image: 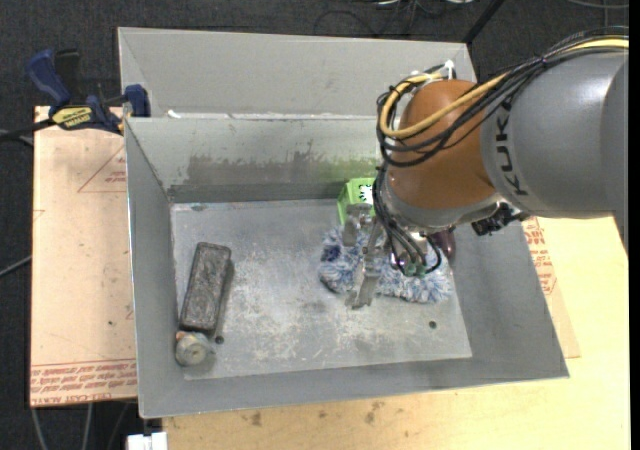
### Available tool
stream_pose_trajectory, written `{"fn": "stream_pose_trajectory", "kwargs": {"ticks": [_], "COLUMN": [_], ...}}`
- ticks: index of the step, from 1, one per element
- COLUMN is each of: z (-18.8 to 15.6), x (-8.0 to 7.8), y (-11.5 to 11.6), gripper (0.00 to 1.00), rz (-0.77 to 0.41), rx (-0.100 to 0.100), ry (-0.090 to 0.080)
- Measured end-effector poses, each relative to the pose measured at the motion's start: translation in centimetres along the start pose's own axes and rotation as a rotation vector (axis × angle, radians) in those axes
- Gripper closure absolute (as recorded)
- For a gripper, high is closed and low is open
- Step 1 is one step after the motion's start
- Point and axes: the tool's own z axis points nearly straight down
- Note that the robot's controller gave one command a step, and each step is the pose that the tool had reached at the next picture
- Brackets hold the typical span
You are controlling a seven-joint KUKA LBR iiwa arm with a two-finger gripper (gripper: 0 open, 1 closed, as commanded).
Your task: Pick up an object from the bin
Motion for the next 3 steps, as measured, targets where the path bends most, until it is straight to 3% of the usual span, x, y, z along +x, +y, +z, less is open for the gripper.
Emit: {"fn": "stream_pose_trajectory", "kwargs": {"ticks": [1,2,3], "z": [5.7,5.7,-11.2], "x": [-3.6,-3.6,-2.1], "y": [-1.4,-1.4,0.8], "gripper": [1.00,1.00,1.00], "rz": [-0.124,-0.124,-0.095], "rx": [0.000,0.000,-0.001], "ry": [0.003,0.003,-0.005]}}
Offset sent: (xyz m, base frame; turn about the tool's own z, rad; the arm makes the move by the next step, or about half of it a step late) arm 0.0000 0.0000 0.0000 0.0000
